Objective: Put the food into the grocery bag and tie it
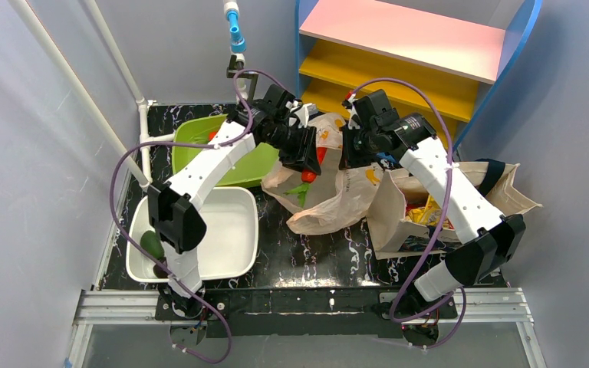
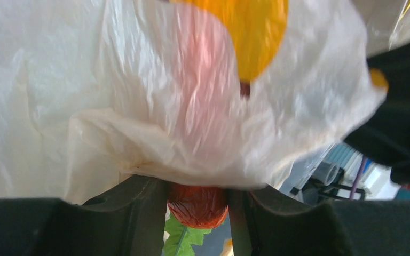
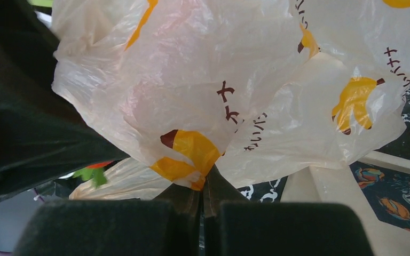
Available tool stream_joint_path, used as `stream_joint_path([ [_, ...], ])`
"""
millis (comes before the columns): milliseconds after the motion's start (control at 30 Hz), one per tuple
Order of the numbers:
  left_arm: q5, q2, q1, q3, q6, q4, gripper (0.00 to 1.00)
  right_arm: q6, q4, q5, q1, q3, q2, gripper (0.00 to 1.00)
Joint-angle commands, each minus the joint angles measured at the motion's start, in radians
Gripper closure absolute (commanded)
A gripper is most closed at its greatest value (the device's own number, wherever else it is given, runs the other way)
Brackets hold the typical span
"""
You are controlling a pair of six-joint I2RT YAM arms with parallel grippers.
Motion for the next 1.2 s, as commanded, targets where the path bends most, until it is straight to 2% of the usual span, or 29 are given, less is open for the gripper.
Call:
stream_joint_path([
  [0, 0.039, 0.059, -0.002, 0.068, -0.125, 0.031, 0.97, 0.015, 0.024, -0.028, -0.006, -0.008, -0.039, 0.99],
  [200, 0.004, 0.103, 0.019, 0.11, -0.187, 0.039, 0.93, 0.025, 0.026, -0.041, -0.006, -0.016, -0.042, 0.99],
  [500, 0.033, 0.163, 0.054, 0.187, -0.279, 0.075, 0.74, 0.033, 0.032, -0.052, -0.005, -0.018, -0.037, 0.99],
  [567, 0.055, 0.176, 0.054, 0.202, -0.302, 0.094, 0.6, 0.033, 0.032, -0.05, -0.006, -0.016, -0.034, 0.99],
  [633, 0.087, 0.18, 0.054, 0.205, -0.319, 0.118, 0.28, 0.031, 0.032, -0.051, -0.006, -0.017, -0.033, 0.99],
  [700, 0.094, 0.175, 0.054, 0.199, -0.32, 0.124, 0.03, 0.032, 0.032, -0.051, -0.006, -0.018, -0.032, 0.99],
  [1000, 0.109, 0.109, 0.055, 0.169, -0.274, 0.107, 0.02, 0.031, 0.036, -0.046, -0.006, -0.017, -0.025, 0.99],
  [1167, 0.03, 0.018, 0.071, 0.162, -0.168, 0.015, 0.02, 0.027, 0.034, -0.04, -0.006, -0.01, -0.021, 0.99],
])
